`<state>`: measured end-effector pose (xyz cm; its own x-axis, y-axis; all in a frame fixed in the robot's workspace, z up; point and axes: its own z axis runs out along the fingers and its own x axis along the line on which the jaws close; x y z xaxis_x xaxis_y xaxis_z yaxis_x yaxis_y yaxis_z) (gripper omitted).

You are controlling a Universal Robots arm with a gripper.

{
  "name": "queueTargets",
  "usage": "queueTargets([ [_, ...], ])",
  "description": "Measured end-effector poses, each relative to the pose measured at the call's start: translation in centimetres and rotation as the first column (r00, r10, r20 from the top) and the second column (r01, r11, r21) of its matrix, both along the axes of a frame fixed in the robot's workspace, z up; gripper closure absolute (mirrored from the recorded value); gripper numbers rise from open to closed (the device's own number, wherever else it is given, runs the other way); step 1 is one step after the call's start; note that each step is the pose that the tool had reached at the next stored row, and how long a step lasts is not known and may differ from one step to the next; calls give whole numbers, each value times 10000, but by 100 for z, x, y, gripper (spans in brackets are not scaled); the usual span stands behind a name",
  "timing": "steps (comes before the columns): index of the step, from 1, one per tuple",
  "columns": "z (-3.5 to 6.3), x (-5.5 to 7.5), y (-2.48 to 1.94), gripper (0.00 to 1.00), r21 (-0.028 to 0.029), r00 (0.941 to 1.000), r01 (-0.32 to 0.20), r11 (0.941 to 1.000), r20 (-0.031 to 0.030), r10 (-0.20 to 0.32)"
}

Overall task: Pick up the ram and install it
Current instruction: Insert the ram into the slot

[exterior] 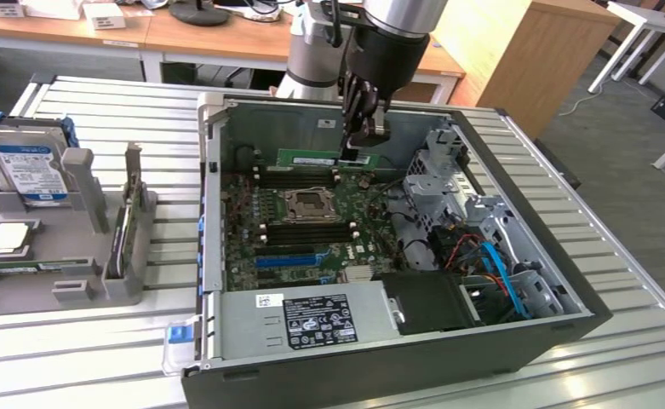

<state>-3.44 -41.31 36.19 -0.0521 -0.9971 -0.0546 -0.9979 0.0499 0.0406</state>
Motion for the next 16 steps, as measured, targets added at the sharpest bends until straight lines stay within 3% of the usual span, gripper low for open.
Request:
queueTargets([
  [5,-39,0,0,88,1,10000,-1,10000,0,1],
  [16,-233,0,0,88,1,10000,0,10000,0,0],
])
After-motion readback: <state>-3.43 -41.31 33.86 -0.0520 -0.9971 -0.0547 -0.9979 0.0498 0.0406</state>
